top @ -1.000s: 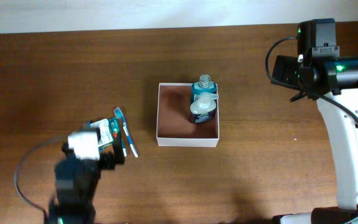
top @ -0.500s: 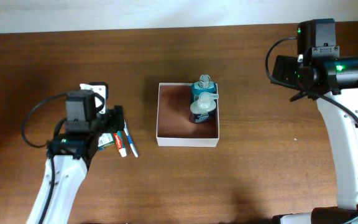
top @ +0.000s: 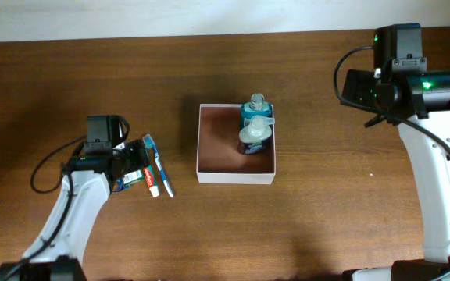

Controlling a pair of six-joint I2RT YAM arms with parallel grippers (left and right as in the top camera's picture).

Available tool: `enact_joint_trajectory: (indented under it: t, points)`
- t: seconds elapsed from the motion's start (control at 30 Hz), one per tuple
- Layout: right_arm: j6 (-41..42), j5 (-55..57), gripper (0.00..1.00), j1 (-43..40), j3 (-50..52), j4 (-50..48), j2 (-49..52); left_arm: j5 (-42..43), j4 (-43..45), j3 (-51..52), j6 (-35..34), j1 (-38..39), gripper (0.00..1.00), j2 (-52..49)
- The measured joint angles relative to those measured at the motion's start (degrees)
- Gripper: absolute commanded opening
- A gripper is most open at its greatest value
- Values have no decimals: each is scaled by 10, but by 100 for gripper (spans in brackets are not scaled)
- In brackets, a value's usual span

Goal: Pack container
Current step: 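Lower the left gripper onto the Dettol soap bar and grasp it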

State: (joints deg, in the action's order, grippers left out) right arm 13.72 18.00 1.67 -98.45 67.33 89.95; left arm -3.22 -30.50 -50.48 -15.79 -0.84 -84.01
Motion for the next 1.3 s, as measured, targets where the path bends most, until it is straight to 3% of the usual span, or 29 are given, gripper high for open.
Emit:
enact_joint_trajectory:
  t: [0.17, 0.33, 0.4, 0.57, 0.63, 0.77, 1.3]
  points:
    - [0, 0, 98, 0, 0, 0, 0, 0, 5, 0, -6, -3, 73, -38]
    - [0, 0, 99, 0, 0, 0, 0, 2, 12, 0, -11, -3, 48, -68]
    - [0, 0, 99, 0, 0, 0, 0, 2, 14, 0, -12, -3, 44, -73]
    - [0, 0, 99, 0, 0, 0, 0, 2, 20, 0, -12, -3, 46, -75]
    - [0, 0, 99, 0, 0, 0, 0, 2, 21, 0, -10, -3, 58, -75]
    - [0, 0, 99, 0, 0, 0, 0, 2, 21, 0, -13, -3, 66, -75]
    - [0, 0, 99, 0, 0, 0, 0, -37, 32, 0, -14, -3, 65, -81]
